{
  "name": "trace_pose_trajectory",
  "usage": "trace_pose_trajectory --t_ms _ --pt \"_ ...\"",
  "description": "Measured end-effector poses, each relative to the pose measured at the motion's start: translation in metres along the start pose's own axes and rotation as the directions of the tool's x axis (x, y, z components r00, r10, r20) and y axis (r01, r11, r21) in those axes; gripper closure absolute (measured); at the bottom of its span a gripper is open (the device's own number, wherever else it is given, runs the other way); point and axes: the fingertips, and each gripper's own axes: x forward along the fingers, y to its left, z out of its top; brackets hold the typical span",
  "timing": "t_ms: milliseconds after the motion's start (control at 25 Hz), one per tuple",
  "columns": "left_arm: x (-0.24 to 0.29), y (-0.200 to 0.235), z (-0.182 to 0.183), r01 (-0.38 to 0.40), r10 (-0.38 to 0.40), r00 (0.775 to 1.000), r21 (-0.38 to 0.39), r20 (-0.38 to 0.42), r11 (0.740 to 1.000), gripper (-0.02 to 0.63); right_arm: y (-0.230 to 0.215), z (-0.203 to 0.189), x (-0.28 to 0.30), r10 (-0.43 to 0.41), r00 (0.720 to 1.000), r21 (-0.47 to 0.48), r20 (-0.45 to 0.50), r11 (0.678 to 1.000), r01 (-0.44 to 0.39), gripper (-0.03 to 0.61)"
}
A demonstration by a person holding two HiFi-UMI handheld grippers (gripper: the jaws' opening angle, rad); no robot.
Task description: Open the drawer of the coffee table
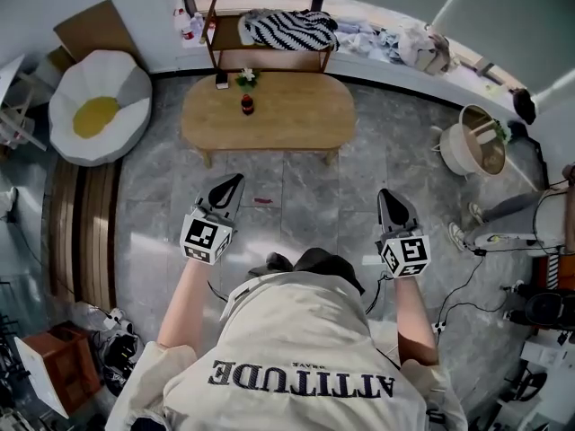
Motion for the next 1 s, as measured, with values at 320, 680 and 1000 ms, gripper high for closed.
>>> trace_pose_trajectory --t_ms 320,680,1000 --pt "0.019 0.007 -0.005 -0.018 0.018 1.0 -0.015 -0.006 1.0 0.593 -0.009 -0.006 0.02 0.016 1.0 -0.024 -0.017 1.0 -0.016 0.558" --pt "0.058 0.019 0.004 -0.098 0.099 0.995 -0.04 0.005 0.994 0.593 -0.048 -0.002 0.066 0.079 0.997 -0.065 -0.015 0.995 -0.08 0.558" --pt "0.111 0.031 0.0 -0.167 0.164 0.985 -0.078 -0.049 0.983 0.593 -0.082 -0.007 0.121 0.168 0.985 -0.132 -0.049 0.976 -0.173 0.558"
